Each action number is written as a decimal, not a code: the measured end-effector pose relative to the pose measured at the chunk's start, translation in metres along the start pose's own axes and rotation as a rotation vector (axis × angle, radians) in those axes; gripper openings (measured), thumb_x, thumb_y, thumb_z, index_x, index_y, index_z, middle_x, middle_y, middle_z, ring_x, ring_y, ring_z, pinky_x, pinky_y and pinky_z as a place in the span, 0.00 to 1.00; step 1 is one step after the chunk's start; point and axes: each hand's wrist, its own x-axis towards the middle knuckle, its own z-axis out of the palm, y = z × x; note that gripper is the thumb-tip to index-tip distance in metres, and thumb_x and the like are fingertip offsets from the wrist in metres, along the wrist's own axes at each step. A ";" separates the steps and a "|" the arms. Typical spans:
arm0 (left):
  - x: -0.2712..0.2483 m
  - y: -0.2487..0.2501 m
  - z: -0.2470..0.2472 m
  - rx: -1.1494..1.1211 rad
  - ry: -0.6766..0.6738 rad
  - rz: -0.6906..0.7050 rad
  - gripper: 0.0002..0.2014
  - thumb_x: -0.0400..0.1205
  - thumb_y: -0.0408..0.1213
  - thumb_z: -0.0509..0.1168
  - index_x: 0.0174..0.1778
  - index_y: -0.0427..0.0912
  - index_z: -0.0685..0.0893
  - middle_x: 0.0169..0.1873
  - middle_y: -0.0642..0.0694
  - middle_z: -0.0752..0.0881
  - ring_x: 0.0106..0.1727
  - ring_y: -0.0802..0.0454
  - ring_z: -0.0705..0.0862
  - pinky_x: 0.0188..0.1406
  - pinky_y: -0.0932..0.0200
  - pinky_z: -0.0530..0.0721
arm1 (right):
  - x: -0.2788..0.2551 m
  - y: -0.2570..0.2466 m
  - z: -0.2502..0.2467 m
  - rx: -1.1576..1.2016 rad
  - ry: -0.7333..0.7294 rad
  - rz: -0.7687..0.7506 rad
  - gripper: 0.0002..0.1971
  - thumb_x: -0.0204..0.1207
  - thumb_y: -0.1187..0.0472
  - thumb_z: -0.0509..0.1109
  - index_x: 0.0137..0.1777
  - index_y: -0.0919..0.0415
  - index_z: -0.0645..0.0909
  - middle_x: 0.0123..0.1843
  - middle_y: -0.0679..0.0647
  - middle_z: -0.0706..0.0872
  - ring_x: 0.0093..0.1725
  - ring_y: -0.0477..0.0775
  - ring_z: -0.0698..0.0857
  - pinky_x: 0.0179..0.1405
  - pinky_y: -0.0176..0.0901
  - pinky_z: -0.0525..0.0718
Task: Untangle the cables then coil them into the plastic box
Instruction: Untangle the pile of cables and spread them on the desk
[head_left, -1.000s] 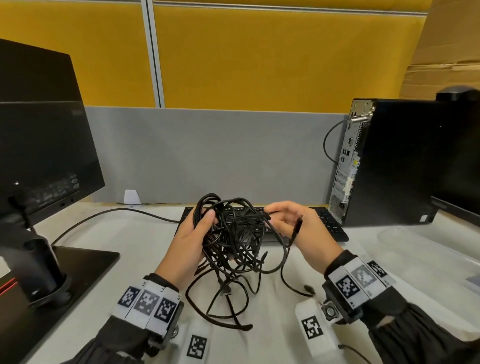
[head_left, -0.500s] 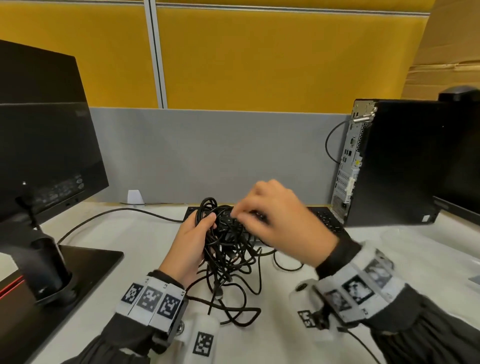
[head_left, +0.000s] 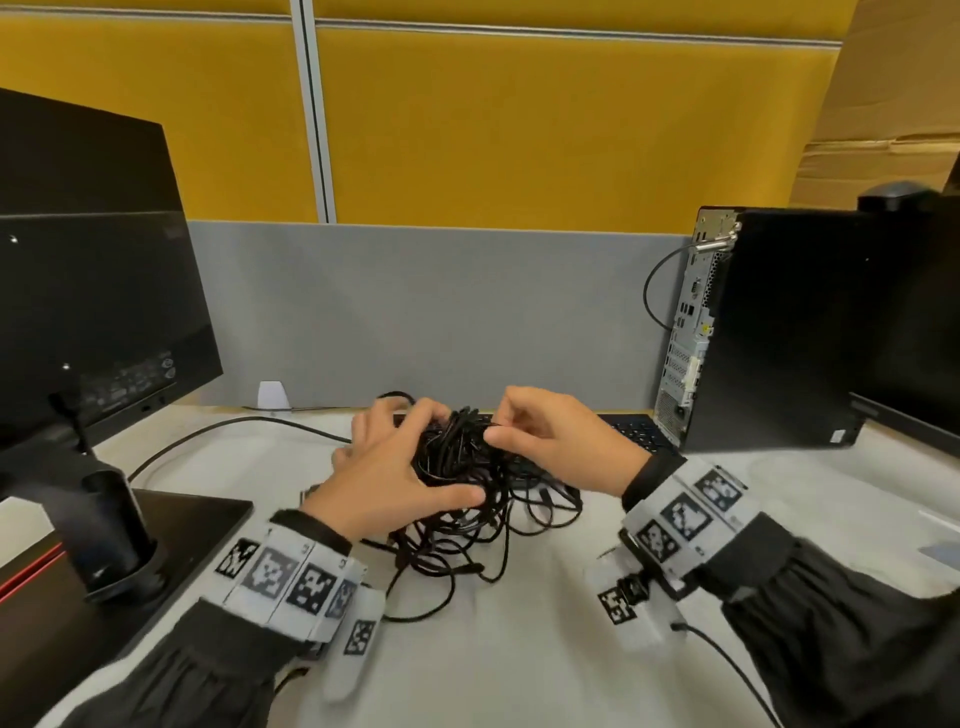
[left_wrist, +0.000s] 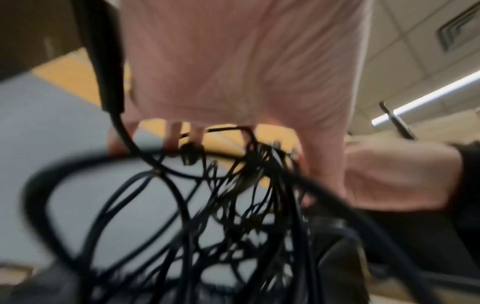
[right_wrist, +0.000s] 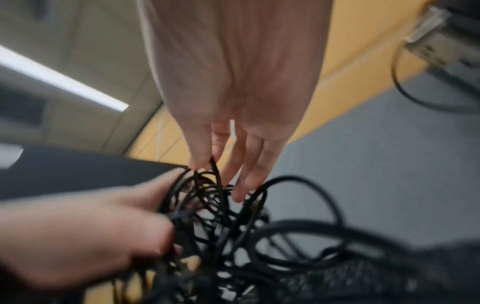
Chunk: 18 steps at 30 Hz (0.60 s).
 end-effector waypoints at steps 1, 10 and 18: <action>0.004 0.001 0.003 -0.036 -0.029 0.043 0.35 0.55 0.71 0.67 0.55 0.65 0.65 0.57 0.58 0.69 0.63 0.56 0.67 0.64 0.45 0.73 | -0.001 -0.002 -0.002 0.098 -0.031 0.009 0.09 0.80 0.58 0.67 0.39 0.55 0.74 0.40 0.53 0.82 0.41 0.52 0.80 0.49 0.53 0.79; 0.021 0.007 0.033 0.031 -0.037 0.119 0.26 0.76 0.46 0.70 0.69 0.54 0.72 0.56 0.51 0.87 0.57 0.51 0.84 0.57 0.51 0.83 | -0.012 -0.023 -0.052 -0.352 0.298 -0.141 0.11 0.81 0.52 0.65 0.40 0.57 0.76 0.22 0.50 0.71 0.23 0.48 0.69 0.26 0.38 0.69; 0.037 0.005 0.030 -0.036 0.122 0.048 0.10 0.74 0.38 0.70 0.50 0.44 0.82 0.43 0.47 0.87 0.48 0.48 0.84 0.46 0.57 0.81 | -0.037 -0.009 -0.073 0.341 0.171 0.041 0.09 0.72 0.55 0.74 0.37 0.56 0.77 0.29 0.48 0.77 0.27 0.42 0.73 0.36 0.41 0.79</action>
